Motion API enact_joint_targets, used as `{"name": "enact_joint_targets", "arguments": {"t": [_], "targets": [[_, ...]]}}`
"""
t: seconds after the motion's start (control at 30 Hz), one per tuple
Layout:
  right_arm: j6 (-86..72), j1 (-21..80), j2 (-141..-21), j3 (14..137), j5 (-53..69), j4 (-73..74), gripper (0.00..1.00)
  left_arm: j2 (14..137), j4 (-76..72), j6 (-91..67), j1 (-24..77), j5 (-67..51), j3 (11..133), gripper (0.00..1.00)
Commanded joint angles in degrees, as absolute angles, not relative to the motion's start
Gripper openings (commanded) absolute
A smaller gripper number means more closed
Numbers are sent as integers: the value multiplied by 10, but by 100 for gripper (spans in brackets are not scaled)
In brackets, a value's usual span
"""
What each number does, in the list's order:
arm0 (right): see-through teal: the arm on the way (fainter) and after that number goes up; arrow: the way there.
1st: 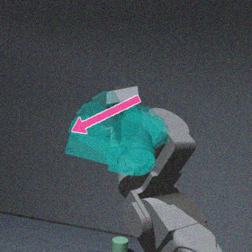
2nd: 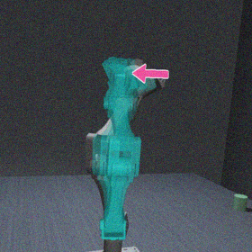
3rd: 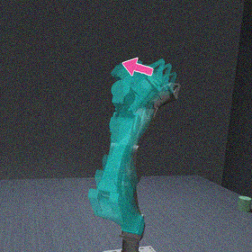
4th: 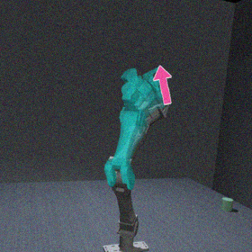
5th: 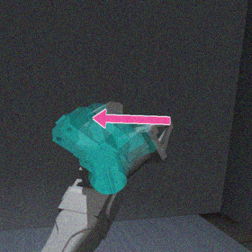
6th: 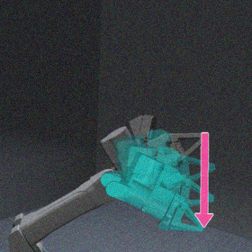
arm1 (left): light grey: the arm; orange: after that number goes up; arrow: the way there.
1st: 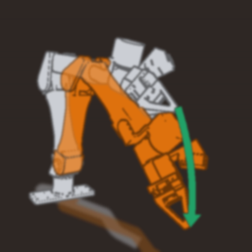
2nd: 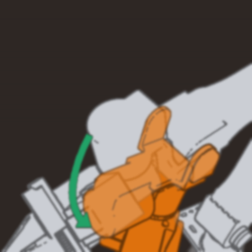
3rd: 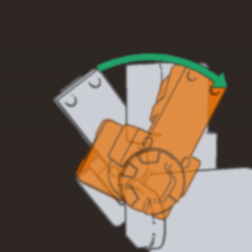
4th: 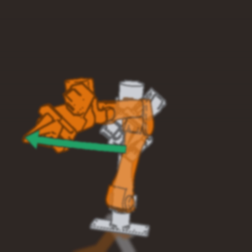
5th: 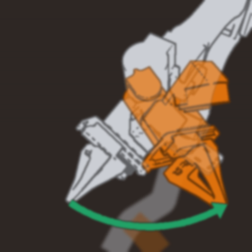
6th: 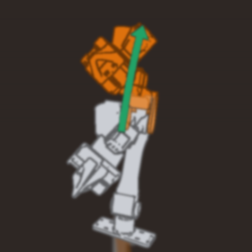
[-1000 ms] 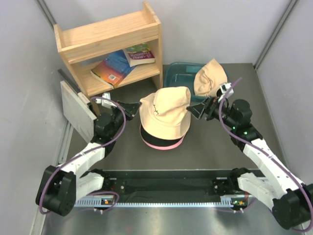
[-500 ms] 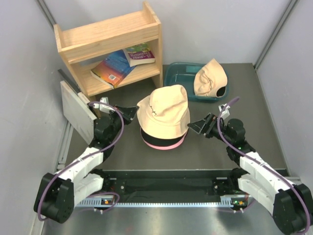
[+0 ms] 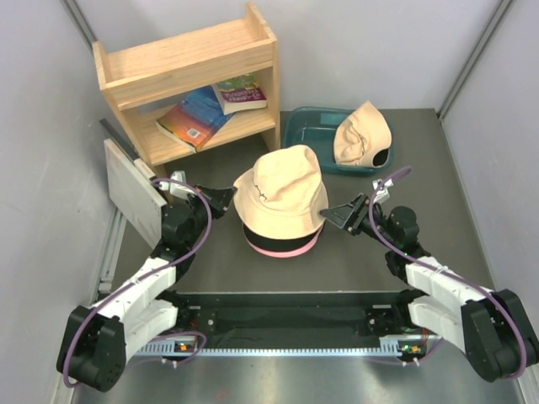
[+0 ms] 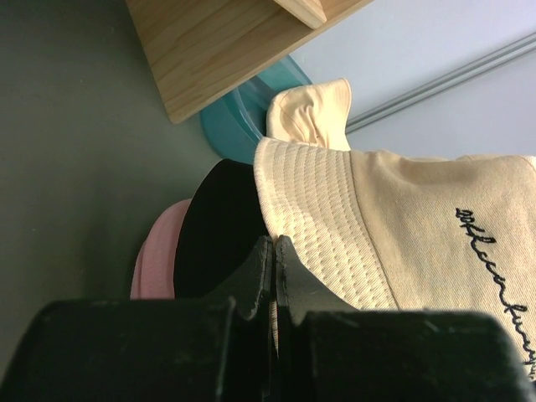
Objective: Stack the hats
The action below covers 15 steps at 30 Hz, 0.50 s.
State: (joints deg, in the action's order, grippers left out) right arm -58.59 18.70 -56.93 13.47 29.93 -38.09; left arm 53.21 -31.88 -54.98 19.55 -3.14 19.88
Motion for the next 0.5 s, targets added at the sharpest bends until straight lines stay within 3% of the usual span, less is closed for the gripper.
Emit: {"name": "enact_joint_targets", "arguments": {"t": [0.0, 0.1, 0.2, 0.47], "targets": [[-603, 196, -577, 140, 302, -463, 71, 527, -319, -533, 194, -23, 192, 0], [-606, 206, -602, 145, 299, -472, 70, 529, -323, -534, 194, -24, 190, 0], [-619, 220, -638, 150, 297, -485, 61, 529, -323, -533, 194, -24, 187, 0], [-647, 251, -660, 146, 279, -519, 1, 514, -302, -526, 194, -35, 170, 0]]}}
